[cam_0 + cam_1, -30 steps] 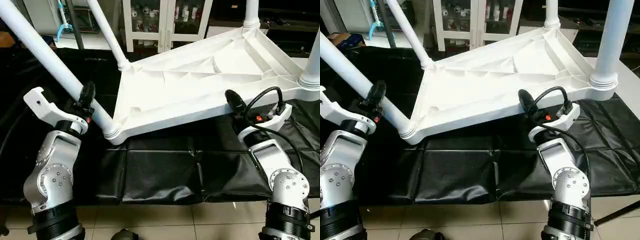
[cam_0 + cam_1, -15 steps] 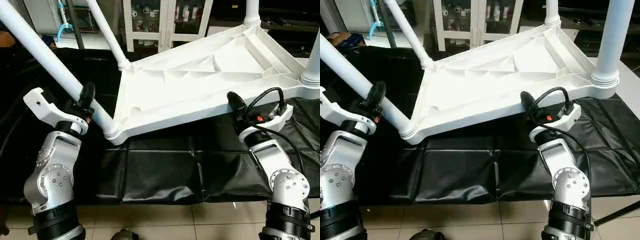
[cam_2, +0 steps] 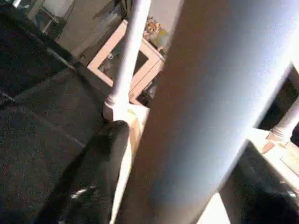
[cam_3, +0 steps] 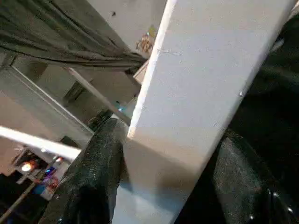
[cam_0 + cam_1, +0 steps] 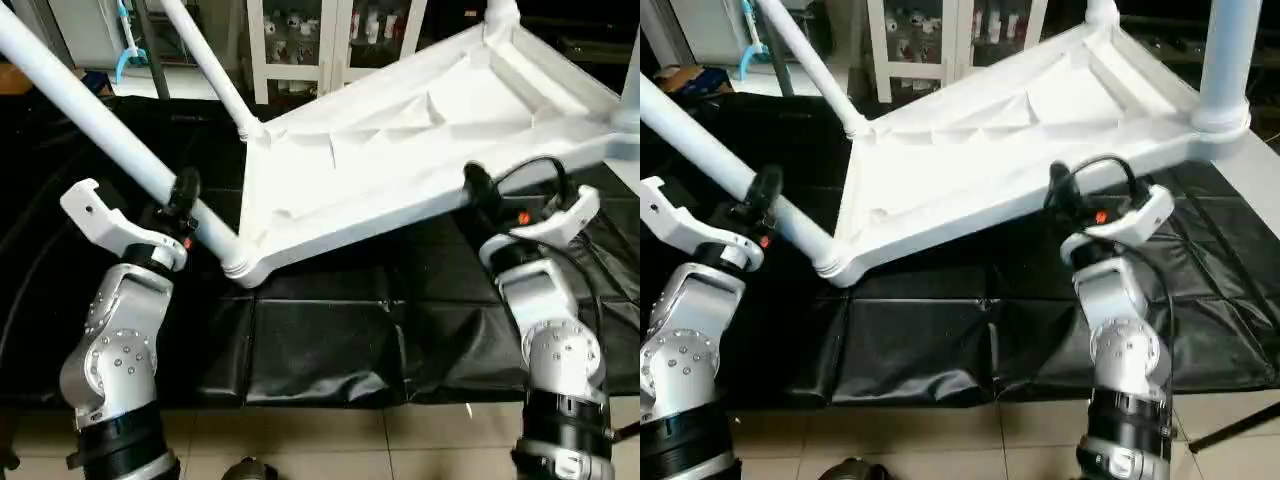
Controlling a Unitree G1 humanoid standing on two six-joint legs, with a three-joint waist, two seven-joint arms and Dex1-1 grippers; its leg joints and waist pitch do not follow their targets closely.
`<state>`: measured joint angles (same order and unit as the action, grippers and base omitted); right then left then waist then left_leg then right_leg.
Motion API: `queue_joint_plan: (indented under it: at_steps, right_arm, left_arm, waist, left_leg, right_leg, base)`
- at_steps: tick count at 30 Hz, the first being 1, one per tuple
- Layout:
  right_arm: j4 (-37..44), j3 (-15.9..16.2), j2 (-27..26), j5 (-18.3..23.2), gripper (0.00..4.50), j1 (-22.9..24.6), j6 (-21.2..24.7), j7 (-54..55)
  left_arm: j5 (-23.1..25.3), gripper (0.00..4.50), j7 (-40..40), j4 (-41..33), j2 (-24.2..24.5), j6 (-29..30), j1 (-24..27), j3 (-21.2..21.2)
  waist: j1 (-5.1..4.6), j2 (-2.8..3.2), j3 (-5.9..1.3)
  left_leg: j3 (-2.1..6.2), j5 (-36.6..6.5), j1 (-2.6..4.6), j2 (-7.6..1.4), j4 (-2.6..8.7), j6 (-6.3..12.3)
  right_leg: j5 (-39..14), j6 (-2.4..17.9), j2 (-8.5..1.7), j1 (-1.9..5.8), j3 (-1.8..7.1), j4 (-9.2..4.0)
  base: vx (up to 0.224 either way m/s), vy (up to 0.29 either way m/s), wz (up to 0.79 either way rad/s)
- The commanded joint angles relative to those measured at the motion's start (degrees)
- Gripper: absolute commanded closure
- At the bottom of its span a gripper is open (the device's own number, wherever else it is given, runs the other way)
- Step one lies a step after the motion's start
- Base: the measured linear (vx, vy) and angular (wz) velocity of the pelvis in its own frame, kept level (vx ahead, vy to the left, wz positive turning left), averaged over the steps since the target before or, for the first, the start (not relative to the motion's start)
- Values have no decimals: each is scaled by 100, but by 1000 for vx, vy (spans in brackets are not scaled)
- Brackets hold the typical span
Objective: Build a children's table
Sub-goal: Flip table
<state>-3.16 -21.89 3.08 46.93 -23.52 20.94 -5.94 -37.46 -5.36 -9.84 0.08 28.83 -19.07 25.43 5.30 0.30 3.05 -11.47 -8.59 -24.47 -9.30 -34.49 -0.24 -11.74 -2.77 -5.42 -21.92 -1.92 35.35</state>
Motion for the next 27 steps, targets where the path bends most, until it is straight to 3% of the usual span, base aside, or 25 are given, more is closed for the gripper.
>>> queue_joint_plan:
  at_steps: [1,12,27]
  right_arm:
    - [292,5,408,-698,222,-324,-615,12]
    - [119,-189,502,-1038,222,-899,-1162,462]
    - [-321,-328,878,-1548,227,-1426,-1625,770]
  left_arm:
    - [-7,122,52,-101,45,114,-76,-88]
    - [170,118,393,85,205,108,-25,-28]
    - [190,118,402,0,569,1120,482,-479]
  waist:
    - [-36,-70,-465]
    - [-53,-73,-464]
    - [-86,-107,-435]
  left_leg:
    - [145,-795,295,-319,384,-224]
    - [143,-924,301,-312,382,-242]
    - [136,-1324,316,-302,407,-384]
  right_leg:
    - [-80,671,-217,98,119,-314]
    - [-333,561,-210,89,122,-338]
    - [-1051,415,-193,31,129,-399]
  base:
    - [0,0,0]
    - [0,0,0]
    - [0,0,0]
